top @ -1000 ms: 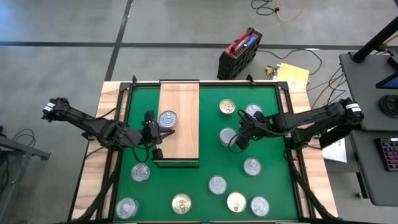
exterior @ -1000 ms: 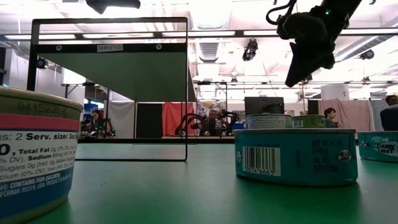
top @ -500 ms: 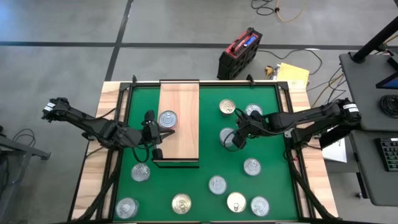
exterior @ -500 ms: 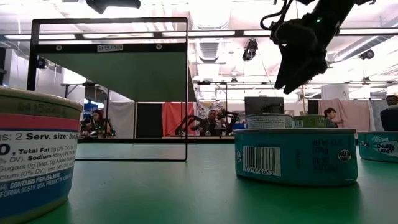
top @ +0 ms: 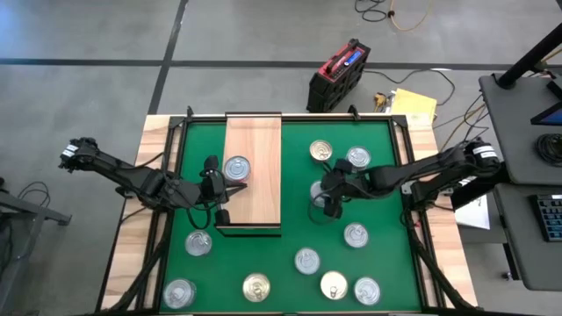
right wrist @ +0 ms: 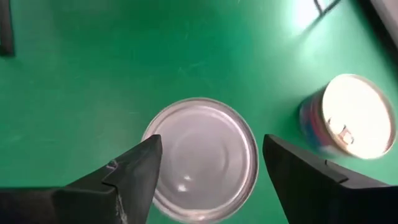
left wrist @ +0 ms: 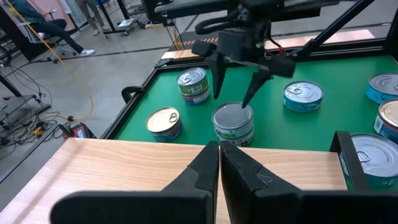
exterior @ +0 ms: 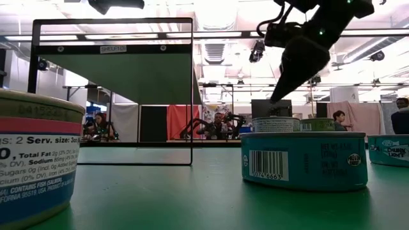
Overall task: Stack canned seafood by type on shelf
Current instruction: Put the green and white tuna can on the shelf
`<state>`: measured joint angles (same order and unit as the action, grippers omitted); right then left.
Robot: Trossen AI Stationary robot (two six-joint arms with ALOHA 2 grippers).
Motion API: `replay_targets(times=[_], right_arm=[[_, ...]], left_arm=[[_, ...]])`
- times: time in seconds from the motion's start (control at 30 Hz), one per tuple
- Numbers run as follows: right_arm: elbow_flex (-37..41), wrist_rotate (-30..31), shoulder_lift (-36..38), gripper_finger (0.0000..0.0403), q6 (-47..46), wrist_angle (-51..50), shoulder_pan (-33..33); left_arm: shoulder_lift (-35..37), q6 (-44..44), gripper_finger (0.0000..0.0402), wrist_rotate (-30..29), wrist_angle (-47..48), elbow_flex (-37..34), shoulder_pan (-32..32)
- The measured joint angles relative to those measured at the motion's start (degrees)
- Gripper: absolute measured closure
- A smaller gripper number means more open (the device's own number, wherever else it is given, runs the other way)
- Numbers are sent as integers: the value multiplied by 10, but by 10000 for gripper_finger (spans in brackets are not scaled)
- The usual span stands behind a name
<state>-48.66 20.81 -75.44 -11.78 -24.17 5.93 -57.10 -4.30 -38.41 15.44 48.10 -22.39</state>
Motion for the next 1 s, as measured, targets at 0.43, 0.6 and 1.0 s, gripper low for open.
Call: replay_targets(times=[0.43,0.6,1.0], right_arm=[[55,25,5,124,25,93,32],[97,109,19,147,27,154,64],[192,168,23,215,-11,330,94]], left_arm=[[0,-12,402,0,0,0,0],[0,-19,402,0,0,0,0],[0,-23,402,0,-6,0,0]])
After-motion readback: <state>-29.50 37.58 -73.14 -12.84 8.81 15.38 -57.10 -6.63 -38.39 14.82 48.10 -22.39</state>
